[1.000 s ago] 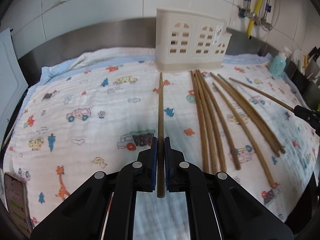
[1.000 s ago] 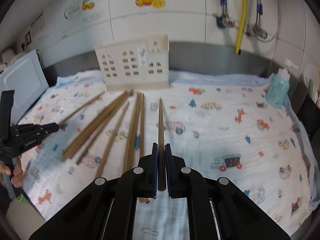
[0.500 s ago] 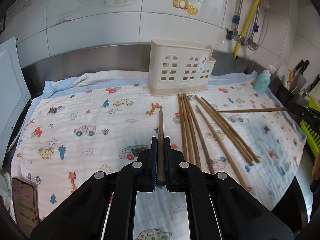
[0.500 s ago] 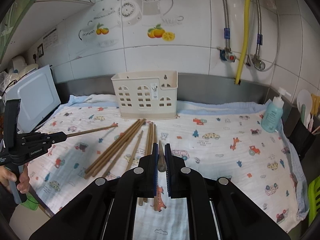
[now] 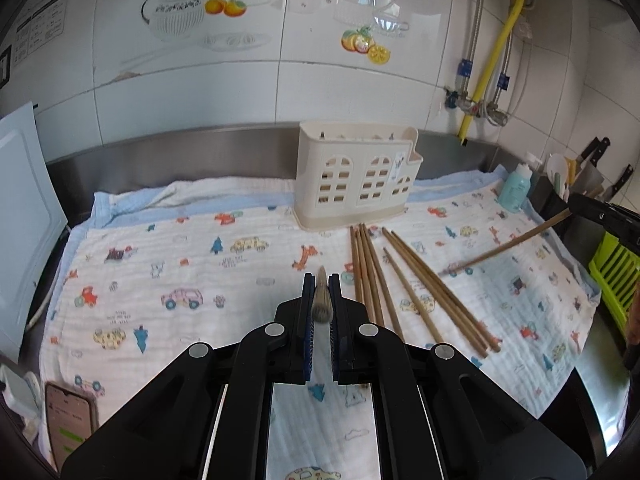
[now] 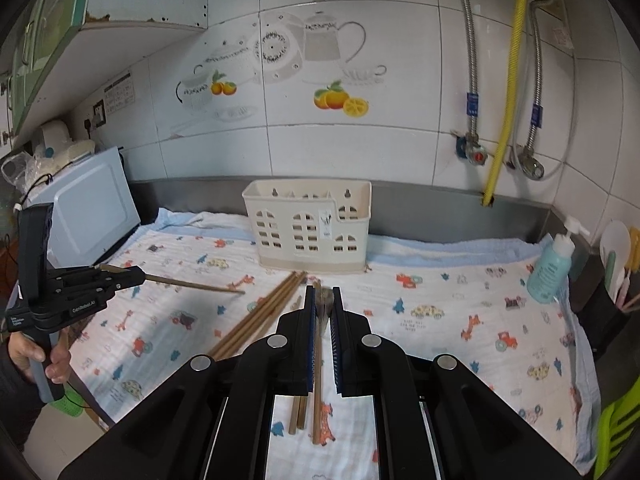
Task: Organize utensils
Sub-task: 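Lift the left tool's chopstick into the white holder while the right tool inserts its chopstick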
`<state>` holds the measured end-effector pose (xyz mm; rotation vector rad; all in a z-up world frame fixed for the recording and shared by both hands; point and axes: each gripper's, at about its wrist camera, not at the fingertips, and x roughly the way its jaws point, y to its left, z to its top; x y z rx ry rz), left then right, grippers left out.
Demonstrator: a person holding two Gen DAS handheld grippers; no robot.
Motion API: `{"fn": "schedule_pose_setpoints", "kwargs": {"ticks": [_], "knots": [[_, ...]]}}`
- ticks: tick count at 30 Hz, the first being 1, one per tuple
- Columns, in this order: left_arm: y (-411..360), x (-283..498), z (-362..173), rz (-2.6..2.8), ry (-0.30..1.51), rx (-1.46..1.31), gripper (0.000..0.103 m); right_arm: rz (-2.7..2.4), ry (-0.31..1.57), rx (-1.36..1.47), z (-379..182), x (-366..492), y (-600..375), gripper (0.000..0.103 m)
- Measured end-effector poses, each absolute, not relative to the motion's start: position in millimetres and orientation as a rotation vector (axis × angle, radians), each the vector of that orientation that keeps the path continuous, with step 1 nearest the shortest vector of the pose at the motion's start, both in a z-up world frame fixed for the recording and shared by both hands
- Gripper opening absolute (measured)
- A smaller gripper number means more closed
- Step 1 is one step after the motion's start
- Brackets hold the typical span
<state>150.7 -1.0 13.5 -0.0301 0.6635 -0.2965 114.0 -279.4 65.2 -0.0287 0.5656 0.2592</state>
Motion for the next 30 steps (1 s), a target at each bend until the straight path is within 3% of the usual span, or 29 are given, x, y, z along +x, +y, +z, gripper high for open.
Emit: {"fn": "schedule_pose_setpoints", "kwargs": {"ticks": [16, 30], "knots": [[-26.8, 208.2, 107.7, -0.322, 0.526, 0.065, 0.005, 0.27, 0.483, -0.058, 157.0, 209.4, -285.3, 0.007], [-59.9, 289.3, 202.7, -0.274, 0.305, 0.079, 0.005, 0.221, 0.446, -0.037, 175.8, 307.7, -275.9, 0.007]]}}
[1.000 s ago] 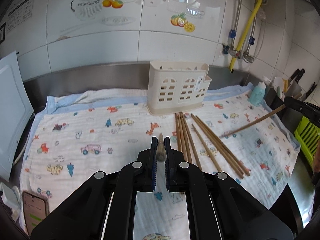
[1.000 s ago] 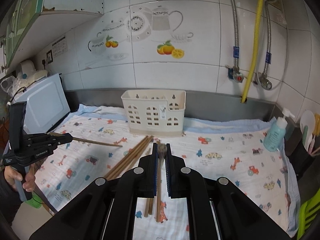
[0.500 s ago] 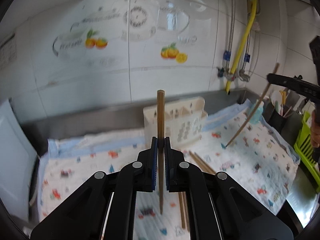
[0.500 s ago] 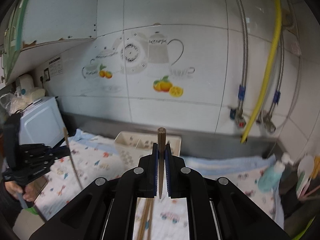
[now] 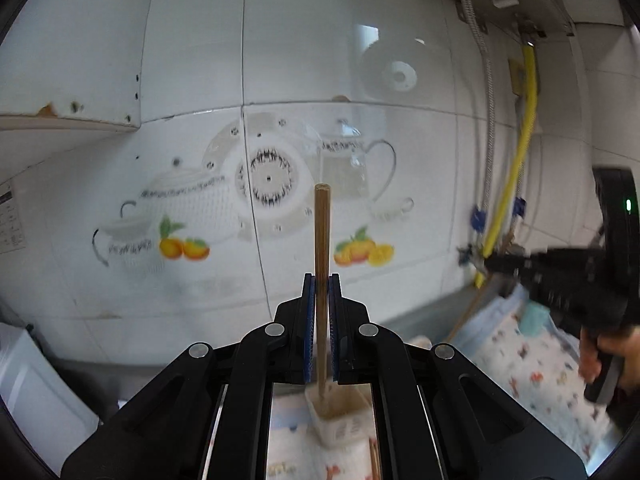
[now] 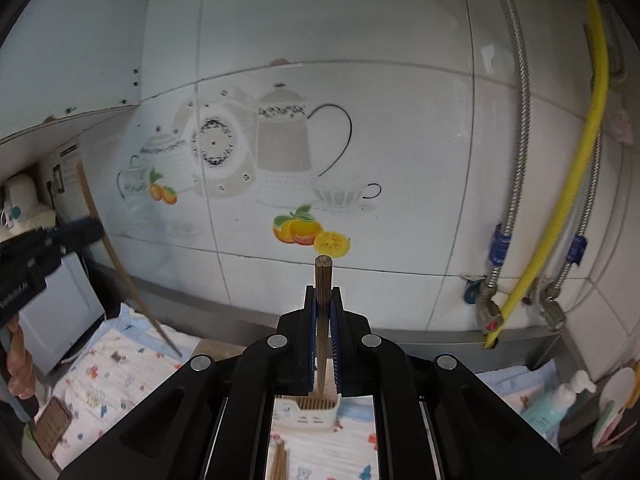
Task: Organize utensils
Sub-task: 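Lift the left tool's chopstick into the white holder while the right tool inserts its chopstick, then open the left tool releasing its chopstick while the right tool releases its chopstick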
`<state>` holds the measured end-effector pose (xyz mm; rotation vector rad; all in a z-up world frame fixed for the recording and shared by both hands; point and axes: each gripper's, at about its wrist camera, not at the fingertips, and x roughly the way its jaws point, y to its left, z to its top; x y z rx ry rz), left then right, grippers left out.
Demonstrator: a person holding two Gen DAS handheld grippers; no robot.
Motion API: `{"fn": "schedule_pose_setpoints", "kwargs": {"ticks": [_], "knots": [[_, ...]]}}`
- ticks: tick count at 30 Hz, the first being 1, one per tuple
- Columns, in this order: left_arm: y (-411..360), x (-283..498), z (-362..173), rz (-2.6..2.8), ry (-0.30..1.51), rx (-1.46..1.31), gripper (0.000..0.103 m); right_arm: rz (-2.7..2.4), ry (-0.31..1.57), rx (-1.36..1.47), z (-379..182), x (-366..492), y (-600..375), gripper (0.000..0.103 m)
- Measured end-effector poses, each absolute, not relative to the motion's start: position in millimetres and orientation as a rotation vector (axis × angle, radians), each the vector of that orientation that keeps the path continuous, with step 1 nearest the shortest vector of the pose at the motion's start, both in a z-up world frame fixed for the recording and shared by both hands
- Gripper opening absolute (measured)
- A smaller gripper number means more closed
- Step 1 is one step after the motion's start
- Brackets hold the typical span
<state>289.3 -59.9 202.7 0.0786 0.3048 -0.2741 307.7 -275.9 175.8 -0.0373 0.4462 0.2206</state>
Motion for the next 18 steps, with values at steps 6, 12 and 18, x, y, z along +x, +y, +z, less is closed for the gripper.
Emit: {"fn": "schedule_pose_setpoints", "kwargs": {"ticks": [6, 12, 18], "knots": [[-64.3, 322.9, 180.0, -0.272, 0.36, 0.025, 0.005, 0.224, 0.484, -0.037, 153.9, 332.0, -270.7, 0.007], [-61.6, 342.2, 142.8, -0.283, 0.455, -0.011, 0.005, 0.221, 0.536, -0.053, 128.2, 338.2, -267.1, 0.007], [-60.1, 349.5, 118.9, -0.287, 0.522, -0.012, 0.005, 0.217, 0.57, -0.057, 111.9, 335.9, -267.8, 0.007]]}}
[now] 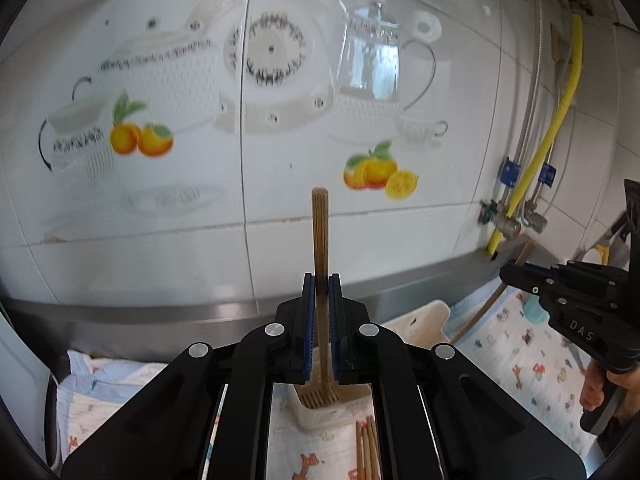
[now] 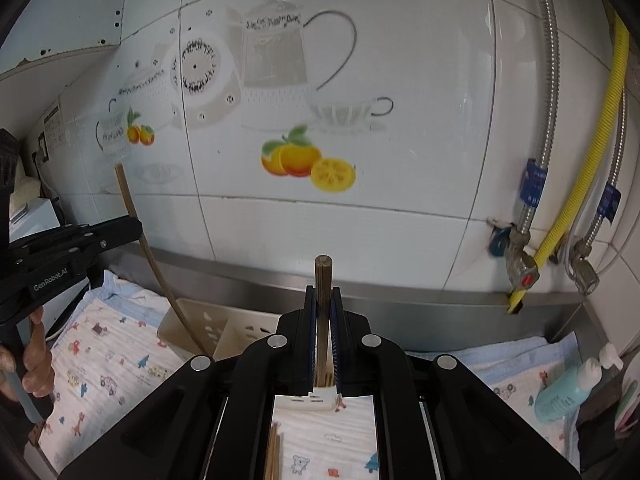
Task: Organize utensils
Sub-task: 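Open the left tool releasing its chopstick while the right tool releases its chopstick, then lower the left tool onto a chopstick and grasp it while the right tool grasps another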
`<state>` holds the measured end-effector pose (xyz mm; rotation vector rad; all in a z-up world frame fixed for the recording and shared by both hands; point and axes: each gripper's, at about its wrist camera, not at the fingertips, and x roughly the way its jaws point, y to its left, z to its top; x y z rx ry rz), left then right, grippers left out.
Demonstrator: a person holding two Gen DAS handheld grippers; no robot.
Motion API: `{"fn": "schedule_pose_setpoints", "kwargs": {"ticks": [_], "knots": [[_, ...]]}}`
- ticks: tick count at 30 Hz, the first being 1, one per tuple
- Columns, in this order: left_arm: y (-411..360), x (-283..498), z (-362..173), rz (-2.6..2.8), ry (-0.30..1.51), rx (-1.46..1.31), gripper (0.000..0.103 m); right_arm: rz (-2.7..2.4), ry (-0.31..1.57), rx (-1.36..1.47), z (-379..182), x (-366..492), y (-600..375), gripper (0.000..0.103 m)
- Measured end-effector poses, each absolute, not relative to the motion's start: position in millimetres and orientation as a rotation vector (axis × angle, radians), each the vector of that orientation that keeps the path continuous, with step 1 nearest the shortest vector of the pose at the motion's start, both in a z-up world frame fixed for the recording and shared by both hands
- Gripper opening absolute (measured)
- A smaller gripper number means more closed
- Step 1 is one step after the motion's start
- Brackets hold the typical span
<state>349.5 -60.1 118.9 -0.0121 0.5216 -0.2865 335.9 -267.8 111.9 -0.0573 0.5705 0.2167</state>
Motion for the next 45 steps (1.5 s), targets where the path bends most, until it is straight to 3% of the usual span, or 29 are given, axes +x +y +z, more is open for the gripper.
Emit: {"fn": "schedule_pose_setpoints", "kwargs": {"ticks": [5, 9, 13, 19, 32, 45], "knots": [[-62.3, 347.0, 120.1, -0.276, 0.522, 0.016, 0.008, 0.208, 0.58, -0.077, 109.4, 333.0, -266.9, 0.008], [-60.6, 334.0, 134.4, -0.288, 0.5, 0.007, 0.008, 0.195, 0.557, -0.081, 118.4, 321.1, -269.4, 0.022], [-53.1, 307.0, 148.1, -0.297, 0.474, 0.003, 0.008, 0.189, 0.53, -0.082, 129.7, 295.7, -274.0, 0.026], [-41.1, 246.7, 139.6, -0.31, 0.46, 0.017, 0.009, 0.216, 0.543, -0.064, 121.7, 241.4, -278.8, 0.027], [-16.2, 164.1, 48.1, -0.332, 0.595, -0.012, 0.009, 0.249, 0.693, -0.03, 9.6, 136.8, -277.5, 0.025], [-26.5, 147.8, -57.5, -0.384, 0.825, -0.039, 0.009, 0.224, 0.803, -0.013, -70.2, 119.9, -274.2, 0.019]]}}
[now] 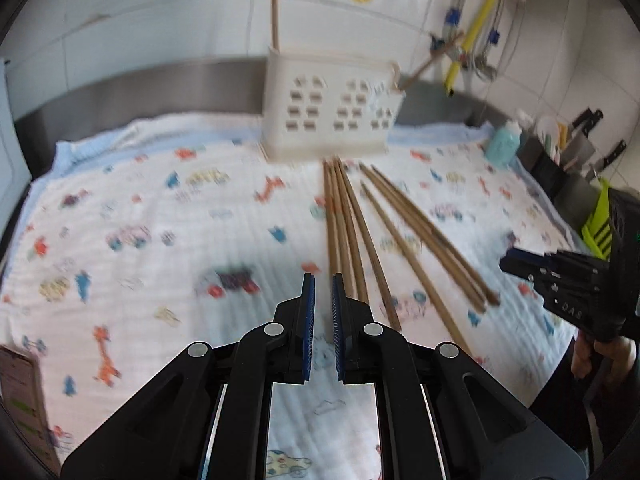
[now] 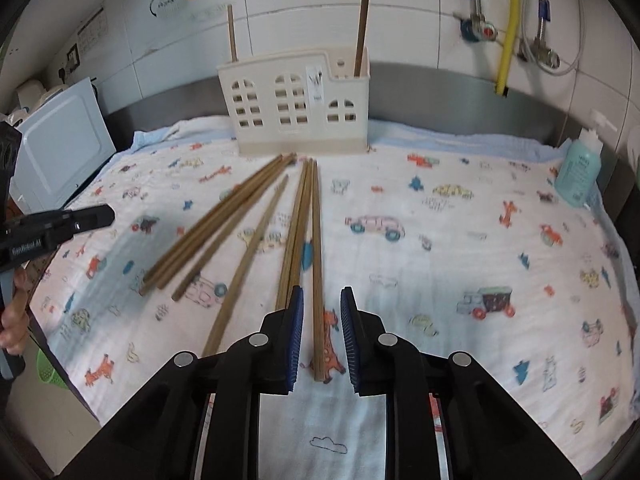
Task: Organize utensils
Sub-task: 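Lower the left tool onto a chopstick and grasp it while the right tool grasps another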
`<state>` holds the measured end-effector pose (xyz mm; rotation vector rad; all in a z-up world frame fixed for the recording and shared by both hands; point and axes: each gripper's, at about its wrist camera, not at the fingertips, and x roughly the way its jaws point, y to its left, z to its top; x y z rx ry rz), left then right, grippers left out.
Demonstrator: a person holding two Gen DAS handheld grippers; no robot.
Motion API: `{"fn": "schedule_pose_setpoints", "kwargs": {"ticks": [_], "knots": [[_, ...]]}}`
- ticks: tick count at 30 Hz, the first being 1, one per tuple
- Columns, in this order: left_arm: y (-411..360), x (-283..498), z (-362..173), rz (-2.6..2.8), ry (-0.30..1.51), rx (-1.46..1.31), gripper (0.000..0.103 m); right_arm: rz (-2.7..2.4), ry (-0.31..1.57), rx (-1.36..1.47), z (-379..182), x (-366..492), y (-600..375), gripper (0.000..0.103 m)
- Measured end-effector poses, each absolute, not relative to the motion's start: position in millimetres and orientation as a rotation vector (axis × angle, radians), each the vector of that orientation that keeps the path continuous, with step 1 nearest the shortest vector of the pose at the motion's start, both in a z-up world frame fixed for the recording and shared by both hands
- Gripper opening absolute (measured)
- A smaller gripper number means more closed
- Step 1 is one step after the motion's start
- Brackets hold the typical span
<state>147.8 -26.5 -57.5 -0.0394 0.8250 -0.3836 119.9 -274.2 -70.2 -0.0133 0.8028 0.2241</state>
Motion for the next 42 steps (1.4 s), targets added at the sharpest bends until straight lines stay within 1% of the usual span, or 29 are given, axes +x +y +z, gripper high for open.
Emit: {"fn": "schedule_pose_setpoints", "kwargs": {"ticks": [7, 12, 24, 27, 32, 42], "knots": [[-43.8, 158.5, -85.1, -0.395, 0.896, -0.03, 0.009, 0.23, 0.824, -0.006, -83.8, 121.1, -272.7, 0.019], [-49.2, 165.7, -93.0, -0.394, 0.914, -0.029, 0.009, 0.23, 0.832, 0.002, -89.0, 123.2, -274.2, 0.019], [-56.6, 176.8, -101.5, -0.388, 0.921, -0.004, 0.009, 0.239, 0.845, 0.01, -95.1, 128.8, -274.7, 0.019], [-59.4, 178.5, -102.5, -0.382, 0.92, 0.013, 0.011, 0.239, 0.844, 0.011, -95.2, 129.1, -274.8, 0.019], [-62.2, 181.1, -105.5, -0.368, 0.917, 0.028, 0.011, 0.235, 0.847, 0.012, -96.5, 129.6, -274.6, 0.019], [-52.5, 189.9, -105.9, -0.325, 0.912, 0.008, 0.011, 0.235, 0.853, 0.012, -100.6, 132.6, -276.6, 0.019]]}}
